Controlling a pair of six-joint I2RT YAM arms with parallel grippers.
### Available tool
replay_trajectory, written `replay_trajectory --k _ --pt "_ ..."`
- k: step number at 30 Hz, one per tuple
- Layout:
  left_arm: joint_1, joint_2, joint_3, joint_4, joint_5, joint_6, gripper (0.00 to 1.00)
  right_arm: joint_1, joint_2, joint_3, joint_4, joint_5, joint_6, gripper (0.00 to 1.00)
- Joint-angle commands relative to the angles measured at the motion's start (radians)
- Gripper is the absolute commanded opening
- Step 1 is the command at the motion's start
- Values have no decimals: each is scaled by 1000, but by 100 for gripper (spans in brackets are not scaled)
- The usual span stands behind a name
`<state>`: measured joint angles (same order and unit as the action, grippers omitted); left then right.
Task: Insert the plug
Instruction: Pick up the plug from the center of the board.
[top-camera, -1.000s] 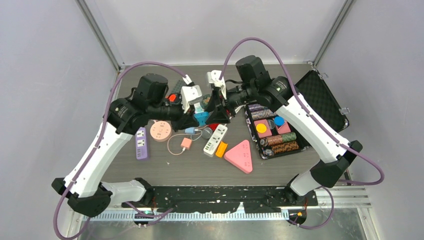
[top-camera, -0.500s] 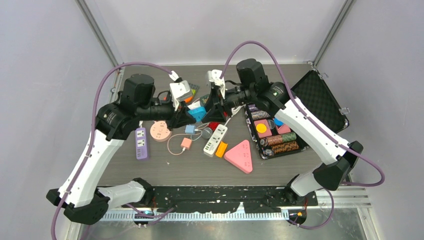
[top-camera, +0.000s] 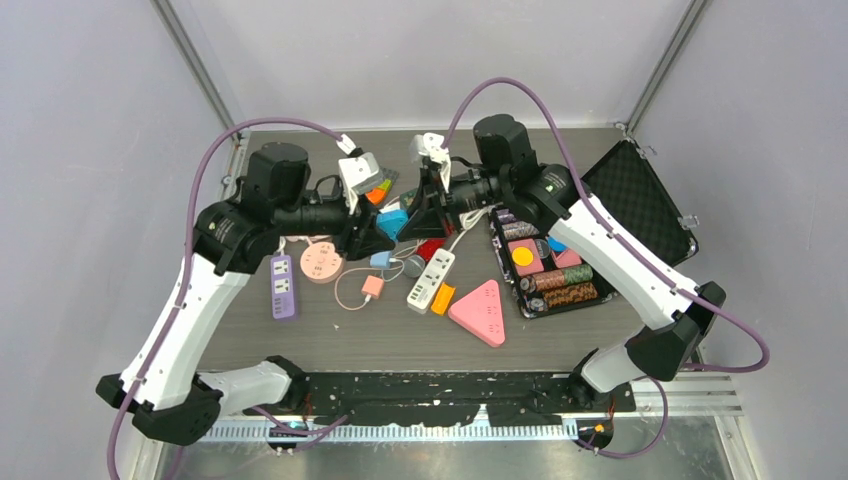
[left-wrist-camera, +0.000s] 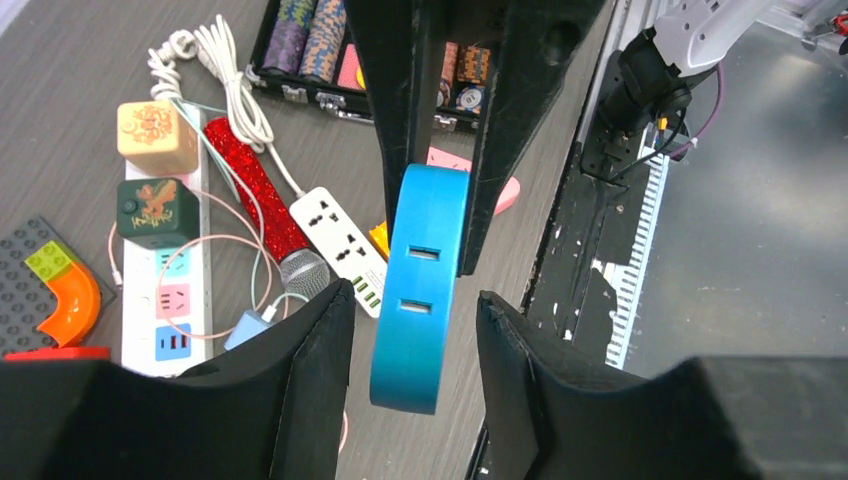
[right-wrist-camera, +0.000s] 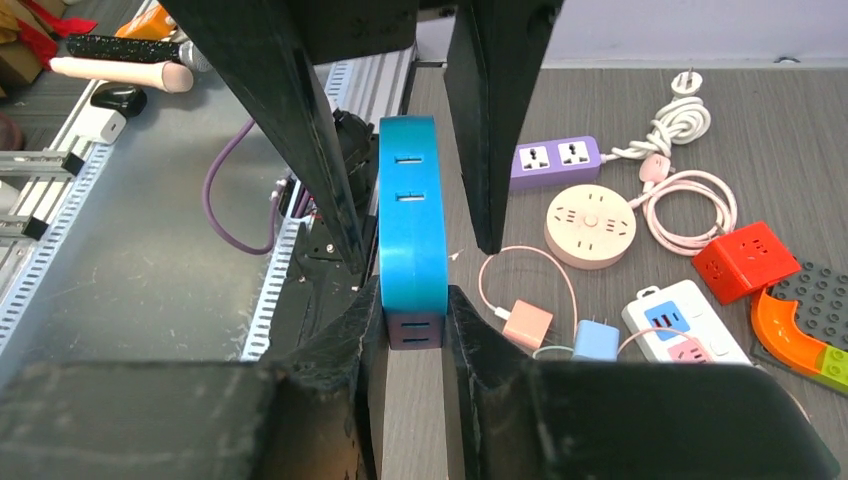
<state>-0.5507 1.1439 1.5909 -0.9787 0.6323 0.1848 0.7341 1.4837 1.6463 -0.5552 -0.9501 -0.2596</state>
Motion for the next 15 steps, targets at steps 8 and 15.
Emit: replay_trajectory --k 8,15 --pt "-3 66 76 -85 21 21 27 6 18 114 -74 11 -23 5" --pt "-3 51 78 -77 8 22 54 10 55 151 -163 40 -60 5"
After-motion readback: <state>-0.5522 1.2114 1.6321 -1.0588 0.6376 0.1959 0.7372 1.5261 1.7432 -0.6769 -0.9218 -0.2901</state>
